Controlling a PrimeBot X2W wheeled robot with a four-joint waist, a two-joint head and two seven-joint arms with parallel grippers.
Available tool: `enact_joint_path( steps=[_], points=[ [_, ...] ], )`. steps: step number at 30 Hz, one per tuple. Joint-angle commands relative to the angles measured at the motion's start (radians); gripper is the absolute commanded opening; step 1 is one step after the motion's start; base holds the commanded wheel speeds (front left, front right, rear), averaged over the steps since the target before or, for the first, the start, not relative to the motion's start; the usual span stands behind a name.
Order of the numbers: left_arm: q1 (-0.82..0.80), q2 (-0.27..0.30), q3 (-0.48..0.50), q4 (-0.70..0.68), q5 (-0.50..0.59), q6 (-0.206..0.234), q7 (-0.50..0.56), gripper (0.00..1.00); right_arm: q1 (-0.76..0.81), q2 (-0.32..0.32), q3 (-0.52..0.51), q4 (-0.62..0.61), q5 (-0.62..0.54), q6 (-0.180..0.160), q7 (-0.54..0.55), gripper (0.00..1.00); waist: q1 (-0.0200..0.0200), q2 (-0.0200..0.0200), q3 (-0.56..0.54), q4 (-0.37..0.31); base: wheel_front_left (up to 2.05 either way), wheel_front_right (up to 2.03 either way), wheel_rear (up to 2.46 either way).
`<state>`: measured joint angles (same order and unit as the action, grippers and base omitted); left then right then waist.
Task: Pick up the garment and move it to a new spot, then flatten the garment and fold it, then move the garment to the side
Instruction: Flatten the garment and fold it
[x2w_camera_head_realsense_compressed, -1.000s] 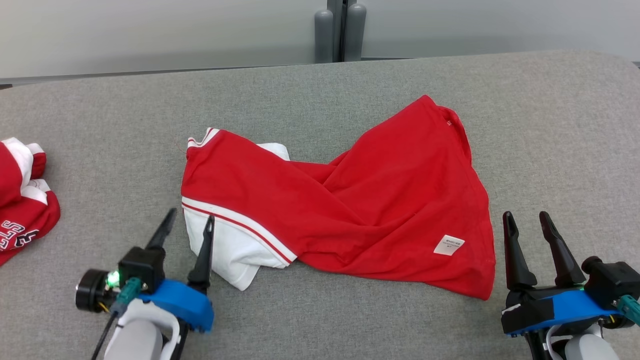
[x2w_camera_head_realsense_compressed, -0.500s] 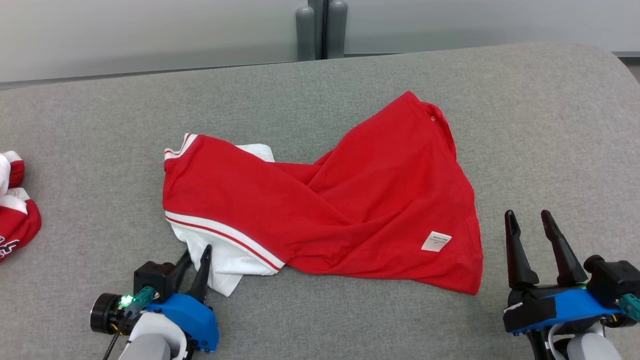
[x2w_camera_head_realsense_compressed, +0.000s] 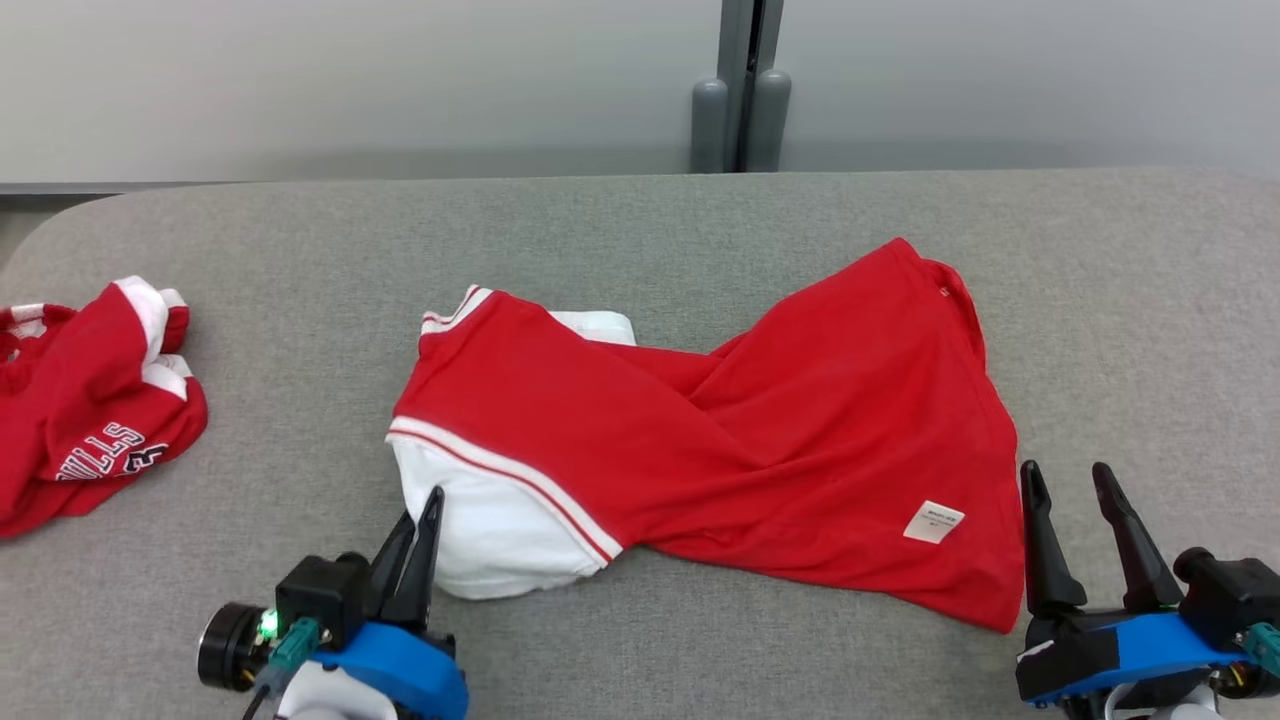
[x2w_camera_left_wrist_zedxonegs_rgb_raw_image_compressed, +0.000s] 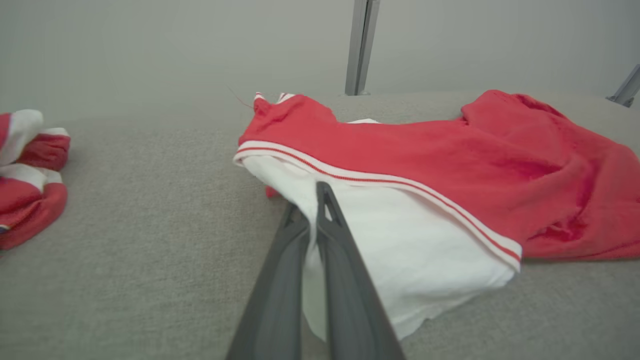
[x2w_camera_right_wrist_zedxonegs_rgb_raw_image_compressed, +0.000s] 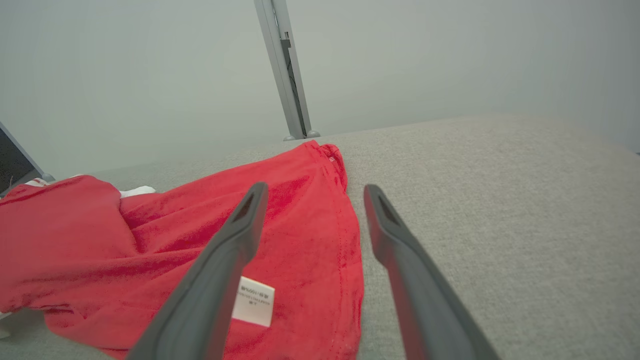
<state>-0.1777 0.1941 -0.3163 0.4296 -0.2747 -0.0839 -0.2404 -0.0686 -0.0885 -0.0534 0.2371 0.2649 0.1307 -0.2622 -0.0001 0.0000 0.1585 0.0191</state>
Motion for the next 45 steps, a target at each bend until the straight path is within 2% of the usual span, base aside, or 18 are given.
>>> enact_joint_path(
  steps=[1, 5, 8, 9, 10, 11, 12, 16, 23, 28, 31, 39, 45],
  points=[
    [0.053, 0.016, 0.005, -0.061, -0.009, 0.02, 0.029, 0.0, 0.014, -0.003, -0.001, 0.005, -0.001, 0.0, -0.004, 1.0, 0.0001, 0.0, -0.002, 0.012, 0.0, 0.0, 0.0],
    [0.164, 0.034, 0.015, -0.19, -0.032, 0.052, 0.093, 0.0, 0.018, -0.006, -0.009, 0.009, 0.001, 0.0, -0.004, 1.0, 0.0001, 0.0, -0.004, 0.033, 0.0, 0.0, 0.0],
    [0.211, 0.043, 0.018, -0.228, -0.04, 0.066, 0.126, 0.0, 0.019, -0.008, -0.01, 0.013, 0.001, 0.0, -0.004, 1.0, 0.0001, 0.0, -0.003, 0.039, 0.0, 0.0, 0.0],
    [0.231, 0.048, 0.014, -0.239, -0.041, 0.071, 0.144, 0.05, 0.017, -0.008, -0.008, 0.015, 0.002, 0.0, -0.004, 1.0, 0.0001, 0.0, -0.003, 0.04, 0.0, 0.0, 0.0],
    [0.245, 0.044, 0.012, -0.253, -0.047, 0.078, 0.158, 0.35, 0.016, -0.009, -0.006, 0.017, 0.002, 0.0, -0.004, 1.0, 0.0001, 0.0, -0.003, 0.041, 0.0, 0.0, 0.0],
    [0.255, 0.043, 0.012, -0.265, -0.05, 0.084, 0.169, 0.95, 0.015, -0.01, -0.005, 0.019, 0.003, 0.0, -0.004, 1.0, 0.0001, 0.0, -0.004, 0.042, 0.0, 0.0, 0.0],
    [0.26, 0.05, 0.013, -0.272, -0.042, 0.09, 0.173, 1.0, 0.014, -0.011, -0.004, 0.022, 0.003, 0.0, -0.004, 1.0, 0.0001, 0.0, -0.005, 0.043, 0.0, 0.0, 0.0],
    [0.258, 0.052, 0.027, -0.299, -0.038, 0.109, 0.144, 1.0, 0.005, -0.015, 0.002, 0.03, 0.004, 0.0, -0.004, 1.0, 0.0001, 0.0, -0.012, 0.038, 0.0, 0.0, 0.0],
    [0.193, 0.045, 0.08, -0.269, -0.051, 0.117, 0.016, 1.0, -0.001, -0.019, 0.006, 0.025, -0.001, 0.0, -0.004, 1.0, 0.0001, 0.0, -0.031, 0.019, 0.0, 0.0, 0.0],
    [0.161, 0.037, 0.166, -0.25, -0.052, 0.128, -0.025, 1.0, 0.019, -0.024, -0.007, 0.011, -0.006, 0.0, -0.004, 1.0, 0.0001, 0.0, -0.042, 0.001, 0.0, 0.0, 0.0],
    [0.173, 0.018, 0.232, -0.313, -0.025, 0.139, -0.025, 1.0, 0.039, -0.03, -0.021, 0.002, -0.008, 0.0, -0.004, 1.0, 0.0001, 0.0, -0.047, -0.007, 0.0, 0.0, 0.0],
    [0.239, 0.001, 0.359, -0.379, 0.026, 0.067, -0.026, 1.0, 0.091, -0.03, -0.037, -0.017, -0.011, 0.0, -0.004, 1.0, 0.0001, 0.0, -0.071, -0.014, 0.0, 0.0, 0.0],
    [0.277, -0.018, 0.404, -0.368, 0.04, 0.007, -0.026, 1.0, 0.122, -0.033, -0.019, -0.023, -0.02, 0.0, -0.002, 1.0, 0.0001, 0.0, -0.11, -0.01, 0.0, 0.0, 0.0]
  ],
)
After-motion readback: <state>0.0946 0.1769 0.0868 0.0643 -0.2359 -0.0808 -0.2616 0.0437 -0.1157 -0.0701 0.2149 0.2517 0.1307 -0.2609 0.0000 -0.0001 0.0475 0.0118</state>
